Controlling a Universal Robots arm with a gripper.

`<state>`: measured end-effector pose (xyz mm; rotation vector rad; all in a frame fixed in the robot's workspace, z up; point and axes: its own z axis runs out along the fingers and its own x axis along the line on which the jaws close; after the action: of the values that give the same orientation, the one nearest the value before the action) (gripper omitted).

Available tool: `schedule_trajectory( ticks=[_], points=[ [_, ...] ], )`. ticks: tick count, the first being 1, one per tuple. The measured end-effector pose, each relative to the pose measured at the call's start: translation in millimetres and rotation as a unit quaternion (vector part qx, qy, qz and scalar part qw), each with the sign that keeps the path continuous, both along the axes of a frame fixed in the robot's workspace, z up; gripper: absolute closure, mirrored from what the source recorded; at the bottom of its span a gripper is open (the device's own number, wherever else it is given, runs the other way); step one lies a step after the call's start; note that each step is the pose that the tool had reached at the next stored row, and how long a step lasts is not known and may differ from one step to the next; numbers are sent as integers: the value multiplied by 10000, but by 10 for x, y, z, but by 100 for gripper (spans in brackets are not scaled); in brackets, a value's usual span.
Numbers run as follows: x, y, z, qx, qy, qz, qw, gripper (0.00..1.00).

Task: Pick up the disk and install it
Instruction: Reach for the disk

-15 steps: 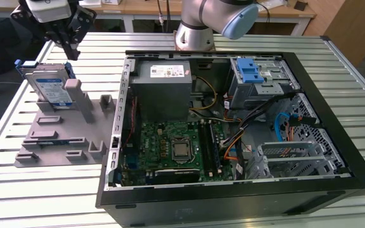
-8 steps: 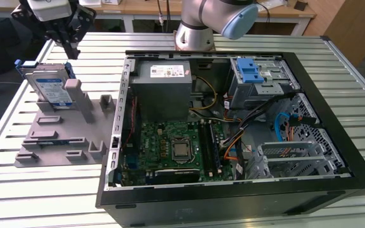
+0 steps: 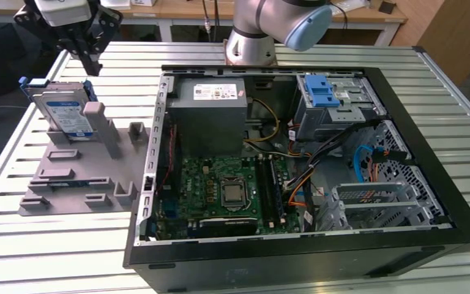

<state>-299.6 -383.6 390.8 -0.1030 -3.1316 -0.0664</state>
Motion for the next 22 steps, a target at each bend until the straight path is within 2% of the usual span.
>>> schedule_trajectory(
  ticks=[22],
  points=[
    [-95, 102, -14, 0, 1, 12, 10000, 89]
  ],
)
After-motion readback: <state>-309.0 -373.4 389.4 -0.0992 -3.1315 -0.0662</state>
